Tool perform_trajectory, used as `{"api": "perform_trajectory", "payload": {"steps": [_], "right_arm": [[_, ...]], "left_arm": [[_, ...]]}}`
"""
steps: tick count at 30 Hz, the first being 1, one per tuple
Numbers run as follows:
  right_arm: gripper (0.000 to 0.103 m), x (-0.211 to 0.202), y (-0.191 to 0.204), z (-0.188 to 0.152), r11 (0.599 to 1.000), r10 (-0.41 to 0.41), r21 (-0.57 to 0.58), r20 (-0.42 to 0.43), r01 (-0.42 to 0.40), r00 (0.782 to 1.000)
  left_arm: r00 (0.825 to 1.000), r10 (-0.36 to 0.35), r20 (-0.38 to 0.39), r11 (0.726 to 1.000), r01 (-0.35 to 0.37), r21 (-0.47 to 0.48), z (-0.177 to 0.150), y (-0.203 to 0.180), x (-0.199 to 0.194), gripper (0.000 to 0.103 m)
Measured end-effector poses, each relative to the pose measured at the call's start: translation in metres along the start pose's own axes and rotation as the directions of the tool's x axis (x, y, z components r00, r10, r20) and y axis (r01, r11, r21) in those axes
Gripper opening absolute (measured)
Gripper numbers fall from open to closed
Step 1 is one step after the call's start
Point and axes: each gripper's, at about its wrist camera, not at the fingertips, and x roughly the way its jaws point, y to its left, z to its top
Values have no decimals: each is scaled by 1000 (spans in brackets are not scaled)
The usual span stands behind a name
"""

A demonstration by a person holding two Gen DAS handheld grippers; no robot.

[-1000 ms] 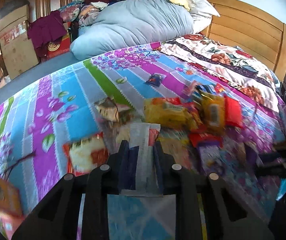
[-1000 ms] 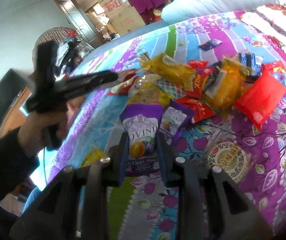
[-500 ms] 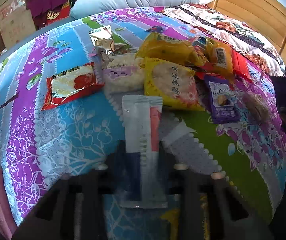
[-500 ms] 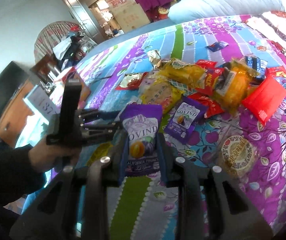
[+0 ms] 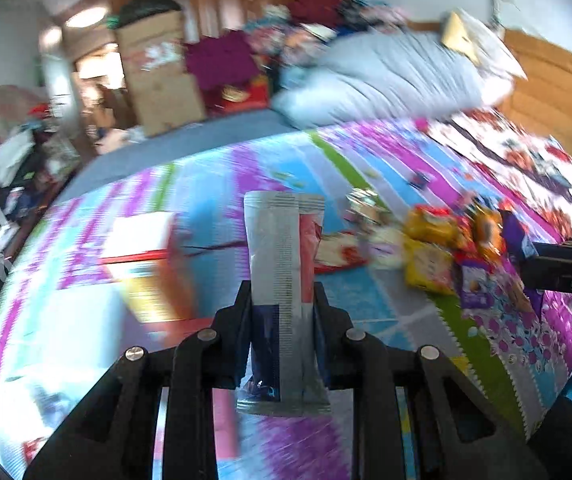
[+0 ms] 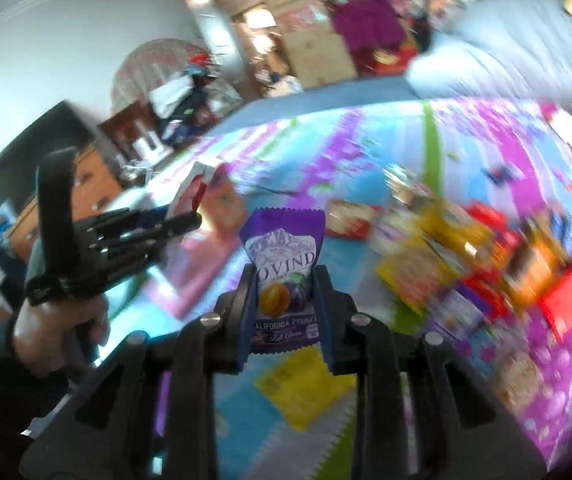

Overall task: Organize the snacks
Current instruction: 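Carry the white-red stick pack and purple Ovind bag over the mesh basket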

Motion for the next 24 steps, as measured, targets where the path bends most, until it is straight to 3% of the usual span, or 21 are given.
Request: {"api": "perform_trajectory", "payload": {"steps": [5,13,24], "right_arm": [[28,16,69,29,992,79,-102,2,-79,997],[28,43,166,58,960,166,-223,-26,-168,986],[28,96,268,68,911,232,-324,-112,-256,966]], "left_arm": [[994,89,55,994,-85,-69,-10,61,-58,27],[979,174,105,970,-152,-189,-35,137,-127,27],[969,230,87,933,-194,-301,-80,209,-166,27]]}}
